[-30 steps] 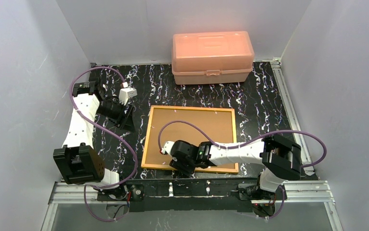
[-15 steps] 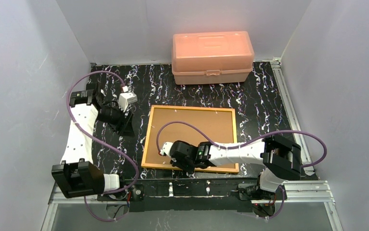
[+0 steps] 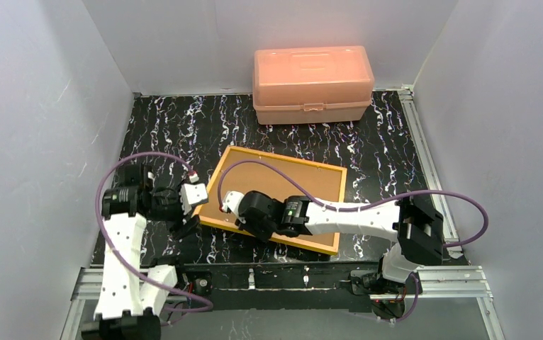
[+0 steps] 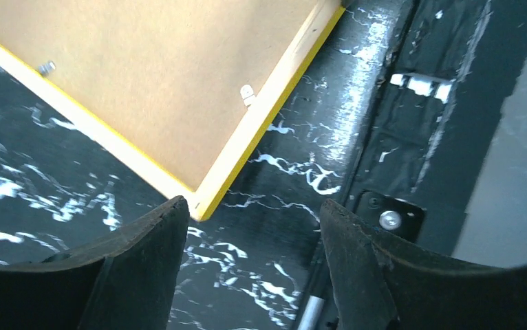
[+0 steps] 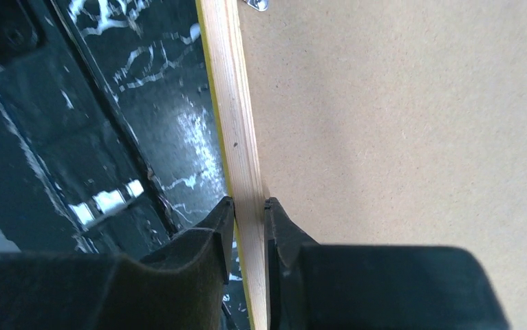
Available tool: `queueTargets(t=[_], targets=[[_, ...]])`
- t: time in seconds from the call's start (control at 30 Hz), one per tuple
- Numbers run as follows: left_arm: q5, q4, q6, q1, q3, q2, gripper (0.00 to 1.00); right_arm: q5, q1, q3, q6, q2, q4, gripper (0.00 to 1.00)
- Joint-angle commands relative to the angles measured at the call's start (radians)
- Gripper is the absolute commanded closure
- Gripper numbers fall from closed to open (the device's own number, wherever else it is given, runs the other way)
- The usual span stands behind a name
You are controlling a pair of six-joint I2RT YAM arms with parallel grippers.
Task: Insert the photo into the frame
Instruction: Turn over the photo frame at the center of the board.
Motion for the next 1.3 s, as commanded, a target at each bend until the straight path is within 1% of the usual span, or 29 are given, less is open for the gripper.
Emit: queueTargets(t=[0.0,0.07,0.13,0.27,0.3,0.4,0.57,0.77,0.93,1.03,1.17,1.27], targets=[[0.085,0.024,0.228,0.000,-0.051,-0.116,0.31,-0.022,-0.033,0.109,0.017,-0.066,0.016,0.99],[0.081,0.087,0.269,0.000,-0.100,-0.175,0.29,-0.055,-0.050,0.124,0.033,-0.073,0.024,0.99],[0.068,0.156,0.315,0.000,-0.185,-0.245,0.29,-0.087,-0.066,0.137,0.048,-0.080,0.031,0.99],[0.065,0.355,0.360,0.000,-0.325,-0.409,0.29,-0.135,-0.090,0.160,0.061,-0.086,0.033,0.99],[0.070,0.398,0.365,0.000,-0.350,-0.434,0.29,-0.144,-0.092,0.163,0.062,-0.087,0.032,0.99],[0.095,0.440,0.425,0.001,-0.384,-0.464,0.29,-0.165,-0.104,0.169,0.068,-0.089,0.033,0.99],[0.106,0.463,0.535,0.000,-0.418,-0.456,0.29,-0.232,-0.122,0.191,0.074,-0.086,0.032,0.99],[0.104,0.465,0.664,0.000,-0.437,-0.392,0.30,-0.266,-0.146,0.226,0.076,-0.078,0.017,0.99],[0.121,0.557,0.685,0.000,-0.446,-0.339,0.32,-0.286,-0.157,0.244,0.076,-0.075,0.012,0.99],[0.146,0.626,0.651,-0.007,-0.447,-0.311,0.33,-0.301,-0.160,0.249,0.079,-0.075,0.017,0.99],[0.118,0.687,0.601,-0.054,-0.433,-0.275,0.37,-0.312,-0.163,0.260,0.086,-0.076,0.019,0.99],[0.063,0.691,0.605,-0.115,-0.425,-0.250,0.40,-0.318,-0.163,0.267,0.088,-0.077,0.019,0.99]])
